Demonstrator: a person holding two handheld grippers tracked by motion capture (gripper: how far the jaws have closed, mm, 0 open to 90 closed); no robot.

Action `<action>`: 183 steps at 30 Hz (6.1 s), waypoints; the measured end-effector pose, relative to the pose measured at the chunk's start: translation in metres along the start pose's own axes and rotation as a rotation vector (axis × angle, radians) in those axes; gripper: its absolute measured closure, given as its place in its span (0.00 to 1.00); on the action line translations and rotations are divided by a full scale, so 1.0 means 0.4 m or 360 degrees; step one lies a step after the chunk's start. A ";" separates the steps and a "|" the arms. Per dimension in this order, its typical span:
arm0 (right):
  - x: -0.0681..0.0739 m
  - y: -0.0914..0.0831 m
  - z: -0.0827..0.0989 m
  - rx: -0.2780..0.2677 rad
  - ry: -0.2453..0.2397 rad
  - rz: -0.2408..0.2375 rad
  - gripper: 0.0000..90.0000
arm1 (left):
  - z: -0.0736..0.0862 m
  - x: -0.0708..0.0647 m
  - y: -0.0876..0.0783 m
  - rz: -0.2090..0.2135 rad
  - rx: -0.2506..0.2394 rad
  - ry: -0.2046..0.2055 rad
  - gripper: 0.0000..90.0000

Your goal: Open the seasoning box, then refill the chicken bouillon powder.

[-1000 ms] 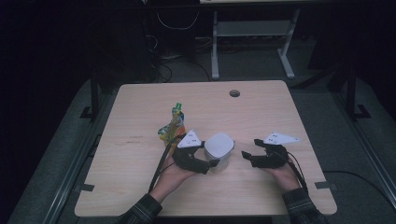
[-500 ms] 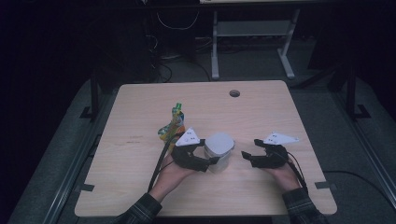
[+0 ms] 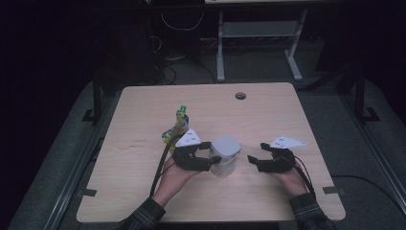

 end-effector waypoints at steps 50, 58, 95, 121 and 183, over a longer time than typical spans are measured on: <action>0.001 0.006 0.006 0.0017 0.0009 -0.0022 0.26 | -0.075 0.000 -0.011 0.0054 -0.0009 0.0042 1.00; 0.001 0.006 0.006 0.0019 0.0012 -0.0022 0.26 | -0.100 0.000 -0.002 0.0059 -0.0020 0.0060 1.00; -0.001 0.005 0.008 0.0026 0.0015 -0.0027 0.26 | -0.162 -0.005 0.038 0.0116 0.0002 0.0027 0.98; 0.000 0.009 0.011 0.0041 0.0010 -0.0023 0.26 | -0.090 -0.051 -0.071 0.0058 0.0104 0.0011 0.58; -0.005 0.021 0.013 0.0051 0.0001 -0.0008 0.27 | 0.063 0.132 -0.254 -0.0414 -0.0020 -0.0135 0.24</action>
Point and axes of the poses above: each handheld gripper's, and its own axes: y roughly forward along the jaws, z roughly out of its underside, x roughly to its left, the point moved 4 cm from there along y, roughly forward along the jaws, and after that the axes turned 6 degrees about z, right-handed, at the moved point
